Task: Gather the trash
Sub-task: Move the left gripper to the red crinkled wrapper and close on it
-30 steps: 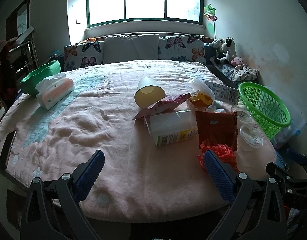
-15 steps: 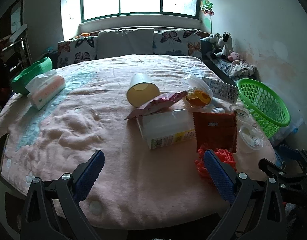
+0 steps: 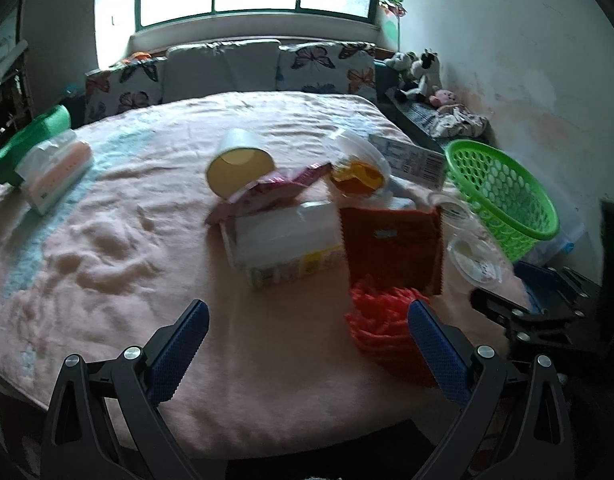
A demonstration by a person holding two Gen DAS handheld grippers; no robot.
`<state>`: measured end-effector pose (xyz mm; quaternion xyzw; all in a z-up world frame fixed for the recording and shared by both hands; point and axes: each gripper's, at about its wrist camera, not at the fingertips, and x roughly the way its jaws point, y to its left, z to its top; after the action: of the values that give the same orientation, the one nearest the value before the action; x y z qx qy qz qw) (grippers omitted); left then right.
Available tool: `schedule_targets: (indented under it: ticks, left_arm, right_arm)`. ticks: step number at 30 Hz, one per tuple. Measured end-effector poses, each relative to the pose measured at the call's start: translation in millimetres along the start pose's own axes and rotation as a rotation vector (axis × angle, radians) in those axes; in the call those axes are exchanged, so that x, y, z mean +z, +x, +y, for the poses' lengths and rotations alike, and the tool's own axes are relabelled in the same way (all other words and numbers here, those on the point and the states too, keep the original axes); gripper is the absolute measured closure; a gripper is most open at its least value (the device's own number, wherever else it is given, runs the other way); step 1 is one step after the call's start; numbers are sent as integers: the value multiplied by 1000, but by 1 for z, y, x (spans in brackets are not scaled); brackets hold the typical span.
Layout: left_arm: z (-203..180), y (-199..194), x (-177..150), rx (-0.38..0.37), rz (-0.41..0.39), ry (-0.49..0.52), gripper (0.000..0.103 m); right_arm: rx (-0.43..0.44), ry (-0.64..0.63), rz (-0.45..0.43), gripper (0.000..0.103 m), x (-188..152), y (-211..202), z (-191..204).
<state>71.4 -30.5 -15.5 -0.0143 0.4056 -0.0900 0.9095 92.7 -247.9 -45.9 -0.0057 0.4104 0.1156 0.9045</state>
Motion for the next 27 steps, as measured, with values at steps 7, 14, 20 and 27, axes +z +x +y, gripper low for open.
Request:
schedule_targets:
  ticks: [7,14,20,27]
  left_arm:
    - [-13,13,-8,-96,61,4,7]
    - [-23,24,-4,-159,94,7,7]
    - [-25,35,-3,-191,127,-6,9]
    - [-21,42,-5,-229,161,-32,30]
  right_arm:
    - [24,-21,17,12,4,14,-8]
    - [64,-38,35,18,8,25,-15]
    - [82,-60,49,20,11,32,-16]
    - [106,-64,55,36,12,34,-15]
